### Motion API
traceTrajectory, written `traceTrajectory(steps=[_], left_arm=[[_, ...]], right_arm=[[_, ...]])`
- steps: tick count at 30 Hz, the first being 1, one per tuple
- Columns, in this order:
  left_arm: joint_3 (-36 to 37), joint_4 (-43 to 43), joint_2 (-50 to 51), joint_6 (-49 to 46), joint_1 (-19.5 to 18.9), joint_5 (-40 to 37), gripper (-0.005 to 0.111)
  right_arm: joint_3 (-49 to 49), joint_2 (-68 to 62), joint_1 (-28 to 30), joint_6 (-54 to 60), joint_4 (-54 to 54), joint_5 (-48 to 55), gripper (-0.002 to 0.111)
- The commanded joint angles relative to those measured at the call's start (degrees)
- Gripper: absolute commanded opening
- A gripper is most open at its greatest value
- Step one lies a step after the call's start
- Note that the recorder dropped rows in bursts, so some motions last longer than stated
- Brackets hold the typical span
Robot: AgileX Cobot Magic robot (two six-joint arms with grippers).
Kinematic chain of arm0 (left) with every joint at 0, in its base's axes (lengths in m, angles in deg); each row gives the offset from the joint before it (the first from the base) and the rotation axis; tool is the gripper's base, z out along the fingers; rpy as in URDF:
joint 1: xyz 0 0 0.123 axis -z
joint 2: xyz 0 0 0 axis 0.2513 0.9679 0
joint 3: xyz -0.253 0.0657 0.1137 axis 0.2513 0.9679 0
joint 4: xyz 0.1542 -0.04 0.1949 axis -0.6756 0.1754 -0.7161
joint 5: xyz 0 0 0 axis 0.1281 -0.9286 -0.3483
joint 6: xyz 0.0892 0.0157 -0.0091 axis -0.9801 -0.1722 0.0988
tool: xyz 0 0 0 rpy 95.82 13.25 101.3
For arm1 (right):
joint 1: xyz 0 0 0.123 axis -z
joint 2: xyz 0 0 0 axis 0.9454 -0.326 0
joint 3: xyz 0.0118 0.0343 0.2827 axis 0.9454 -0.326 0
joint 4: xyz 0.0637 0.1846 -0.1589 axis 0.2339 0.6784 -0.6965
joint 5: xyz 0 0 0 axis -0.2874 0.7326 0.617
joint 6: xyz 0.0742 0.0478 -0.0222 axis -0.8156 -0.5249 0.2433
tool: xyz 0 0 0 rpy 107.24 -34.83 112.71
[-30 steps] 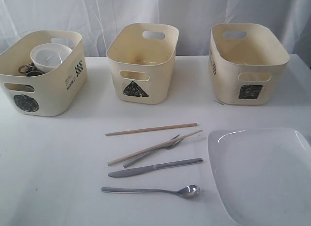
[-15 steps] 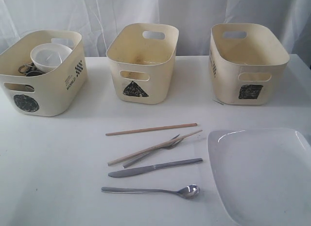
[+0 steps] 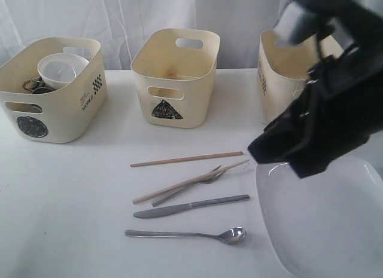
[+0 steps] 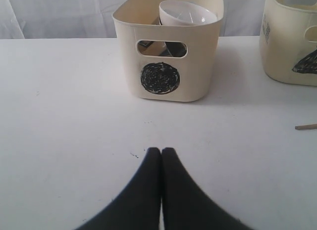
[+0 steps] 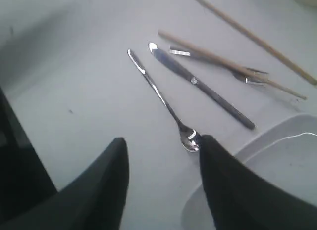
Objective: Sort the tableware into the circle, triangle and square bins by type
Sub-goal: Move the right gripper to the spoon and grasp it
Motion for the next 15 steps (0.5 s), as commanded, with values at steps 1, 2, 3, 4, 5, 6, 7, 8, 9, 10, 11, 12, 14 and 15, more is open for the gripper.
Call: traceTrajectory(steps=[1, 2, 3, 4, 5, 6, 7, 8, 9, 10, 11, 12, 14, 15], left_arm=[[0.25, 0.01, -0.25, 0.31, -0.04, 0.54, 0.0], [0.25, 0.01, -0.25, 0.31, -0.04, 0.54, 0.0], [0.25, 0.01, -0.25, 0.31, -0.04, 0.54, 0.0], [0.25, 0.01, -0.25, 0.31, -0.04, 0.54, 0.0], [0.25, 0.01, -0.25, 0.31, -0.04, 0.54, 0.0], [0.25, 0.01, -0.25, 0.31, -0.04, 0.54, 0.0], [0.25, 0.01, -0.25, 0.31, -0.04, 0.54, 0.0], [0.25, 0.01, -0.25, 0.31, -0.04, 0.54, 0.0], [0.25, 0.01, -0.25, 0.31, -0.04, 0.54, 0.0], [0.25, 0.01, -0.25, 0.31, -0.04, 0.54, 0.0], [0.25, 0.01, -0.25, 0.31, -0.04, 0.54, 0.0], [0.25, 0.01, -0.25, 0.31, -0.04, 0.54, 0.0], [0.25, 0.01, -0.25, 0.31, -0.04, 0.54, 0.0], [0.25, 0.01, -0.25, 0.31, -0.04, 0.54, 0.0]], right_arm=[[4.16, -10.17, -11.36, -8.3, -20.49, 1.79, 0.05], [4.66, -12.7, -14.09, -10.89, -25.48, 2.25, 0.05], [4.91, -15.06, -15.94, -12.26, -28.93, 2.34, 0.05], [5.23, -17.3, -17.91, -12.83, -30.67, 2.34, 0.05], [5.81, -19.4, -19.61, -12.83, -31.03, 2.11, 0.05], [6.16, -21.0, -20.82, -12.83, -31.03, 1.79, 0.05], [6.6, -23.2, -22.47, -12.83, -30.76, 0.9, 0.05], [6.75, -24.49, -23.38, -12.83, -30.76, 0.13, 0.05], [6.75, -25.65, -24.28, -12.38, -30.76, -0.95, 0.05], [6.75, -27.26, -24.89, -12.15, -30.76, -2.53, 0.05], [6.75, -28.21, -25.16, -12.15, -30.76, -3.54, 0.05], [6.75, -29.08, -25.26, -12.15, -30.76, -4.69, 0.05], [6.75, -30.76, -25.26, -12.15, -30.76, -5.95, 0.05], [6.75, -31.37, -25.26, -12.04, -30.76, -6.48, 0.05]])
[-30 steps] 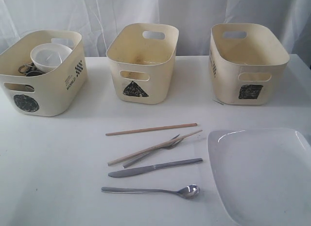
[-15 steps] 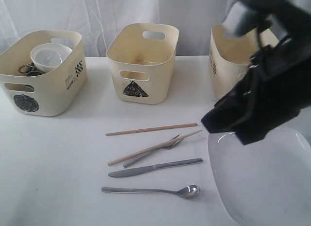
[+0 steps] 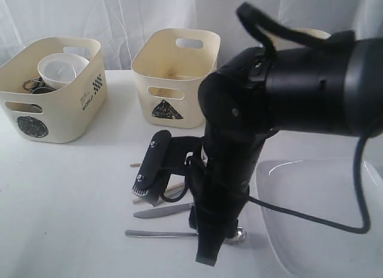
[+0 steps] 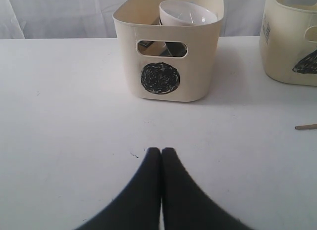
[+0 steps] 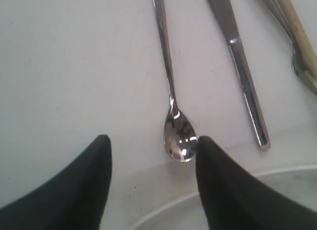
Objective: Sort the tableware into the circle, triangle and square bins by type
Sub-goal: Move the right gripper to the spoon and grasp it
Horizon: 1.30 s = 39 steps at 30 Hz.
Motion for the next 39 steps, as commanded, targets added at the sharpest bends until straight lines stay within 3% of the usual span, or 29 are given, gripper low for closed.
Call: traceTrajectory(steps=[1, 25, 29, 34, 39], left_arm=[[0.25, 0.01, -0.25, 0.31, -0.04, 0.54, 0.0], [0.25, 0.01, -0.25, 0.31, -0.04, 0.54, 0.0], [0.25, 0.01, -0.25, 0.31, -0.04, 0.54, 0.0], [0.25, 0.01, -0.25, 0.31, -0.04, 0.54, 0.0], [0.25, 0.01, -0.25, 0.31, -0.04, 0.54, 0.0]], right_arm=[[0.69, -2.7, -0.23, 0.1, -0.67, -3.23, 0.05], [0.69, -15.83, -0.1, 2.77, -0.57, -10.69, 0.049], [0.69, -15.81, -0.1, 2.77, 1.24, -10.48, 0.034], [0.59, -15.37, -0.1, 1.84, 7.28, -10.51, 0.0], [-0.57, -11.97, -0.1, 0.03, 17.71, -14.35, 0.0]])
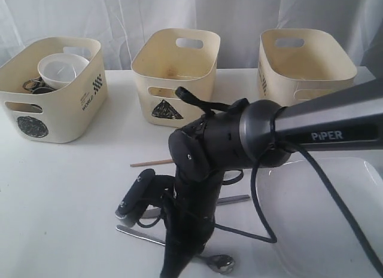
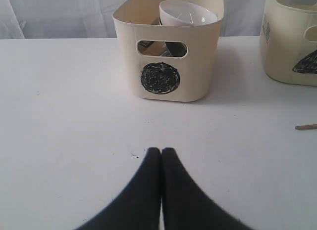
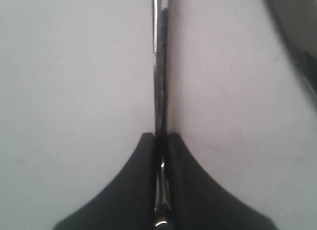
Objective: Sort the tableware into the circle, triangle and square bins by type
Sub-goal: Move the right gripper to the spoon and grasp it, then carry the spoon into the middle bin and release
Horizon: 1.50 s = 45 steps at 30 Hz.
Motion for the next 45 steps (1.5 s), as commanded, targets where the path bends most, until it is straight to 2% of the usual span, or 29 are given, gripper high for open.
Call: traceTrajectory(steps=[1, 8, 12, 20, 25, 33, 45], left_arm=[[0.25, 0.01, -0.25, 0.31, -0.04, 0.54, 0.0], [0.25, 0.0, -0.25, 0.2, -0.04, 0.54, 0.0], [0.25, 0.0, -0.25, 0.2, -0.04, 0.54, 0.0], [0.25, 0.0, -0.25, 0.2, -0.04, 0.54, 0.0], [0.25, 0.0, -0.25, 0.2, -0.04, 0.54, 0.0], [0.25, 0.0, -0.25, 0.2, -0.04, 0.54, 0.0], [0.25, 0.0, -0.25, 0.2, -0.04, 0.54, 0.0]], right_arm=[[-1.63, 4.37, 0.02, -1.13, 9.48, -4.19, 0.0], [-6.04, 13.92, 0.02, -6.18, 12.98, -12.53, 0.0], [-6.82, 18.63, 1.47, -12.22, 14.01, -20.9, 0.0], [-6.82, 22.51, 9.63, -28.51, 15.18, -41.85, 0.0], [-6.51, 21.4, 15.26, -36.41, 15.18, -49.48, 0.0], [3.33, 15.21, 21.74, -37.58, 15.18, -47.64, 0.0], [24.68, -2.48, 24.57, -36.24, 15.18, -39.57, 0.0]])
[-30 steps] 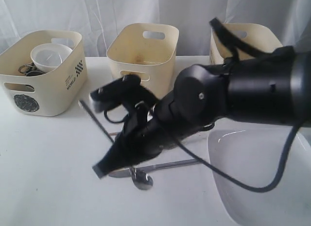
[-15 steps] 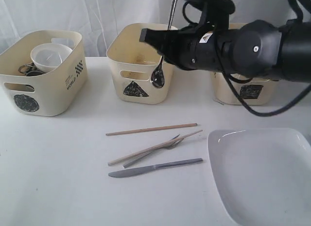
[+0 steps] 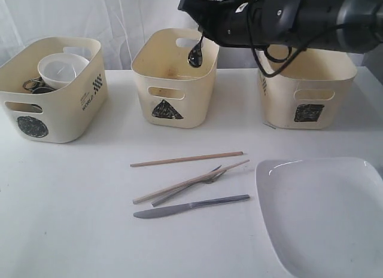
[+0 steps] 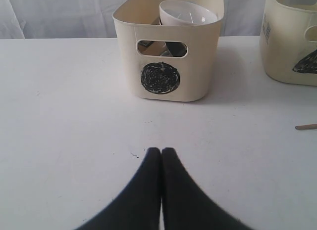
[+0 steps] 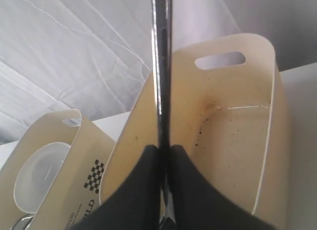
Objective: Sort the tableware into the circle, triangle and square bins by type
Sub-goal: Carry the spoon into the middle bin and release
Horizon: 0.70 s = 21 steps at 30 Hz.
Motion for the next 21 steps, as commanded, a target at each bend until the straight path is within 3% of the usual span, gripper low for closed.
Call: traceTrajectory(steps=[1, 7, 11, 15, 21], left_arm=[[0.25, 0.0, -0.25, 0.2, -0.04, 0.54, 0.0], [0.25, 0.0, -0.25, 0.2, -0.04, 0.54, 0.0], [0.25, 0.0, -0.25, 0.2, -0.04, 0.54, 0.0], [0.25, 0.0, -0.25, 0.2, -0.04, 0.54, 0.0], [0.25, 0.0, -0.25, 0.2, -0.04, 0.54, 0.0]], right_arm=[[8.07, -6.86, 0.7, 2.01, -0.01, 3.31, 0.0], [16.98, -14.39, 0.7, 3.25, -0.01, 5.85, 0.0], [20.31, -17.37, 0.7, 3.25, -0.11, 5.85, 0.007], [22.12, -19.3, 0.7, 3.93, -0.11, 6.79, 0.016], [22.23, -18.59, 0.79, 9.3, -0.25, 8.84, 0.017]])
